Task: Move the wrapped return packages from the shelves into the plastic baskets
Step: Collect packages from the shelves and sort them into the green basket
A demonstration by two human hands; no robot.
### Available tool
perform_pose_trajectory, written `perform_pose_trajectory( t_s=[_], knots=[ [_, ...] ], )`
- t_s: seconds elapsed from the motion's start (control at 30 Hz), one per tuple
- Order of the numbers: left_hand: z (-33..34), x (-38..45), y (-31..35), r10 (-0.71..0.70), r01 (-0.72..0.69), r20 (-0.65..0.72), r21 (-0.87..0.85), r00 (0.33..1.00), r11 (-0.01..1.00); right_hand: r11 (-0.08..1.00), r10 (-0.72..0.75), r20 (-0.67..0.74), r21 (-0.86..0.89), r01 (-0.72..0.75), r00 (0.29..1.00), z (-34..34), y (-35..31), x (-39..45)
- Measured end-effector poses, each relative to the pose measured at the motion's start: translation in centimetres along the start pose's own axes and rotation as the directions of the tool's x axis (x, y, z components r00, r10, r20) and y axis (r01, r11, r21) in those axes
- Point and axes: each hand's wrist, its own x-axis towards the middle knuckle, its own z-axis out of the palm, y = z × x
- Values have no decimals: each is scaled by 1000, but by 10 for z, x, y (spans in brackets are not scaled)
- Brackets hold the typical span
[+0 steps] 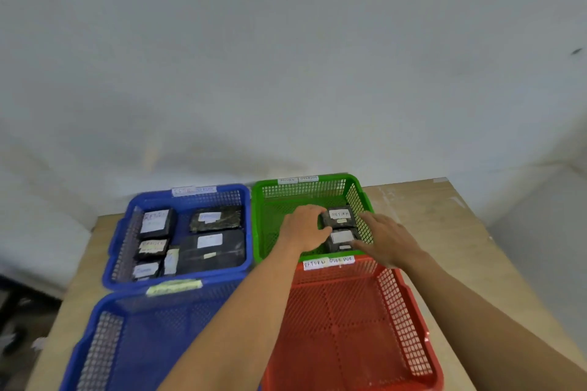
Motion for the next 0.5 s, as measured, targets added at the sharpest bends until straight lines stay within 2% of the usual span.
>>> perform_pose_trajectory(
  t_s=[0.1, 0.23, 0.5],
  knots=[
    [-5, -64, 10, 52, -41, -97, 115, 994, 992, 994, -66, -67, -87, 60, 996, -9, -14, -49],
    [-7, -150, 11, 56, -31, -194, 127, 979, 991, 980, -185, -132, -105, 171, 974, -14, -43, -113],
    [-32, -321, -28, -55, 108, -370, 124, 927, 986, 916, -396, -147, -137, 378, 906, -14, -137, -207]
  ],
)
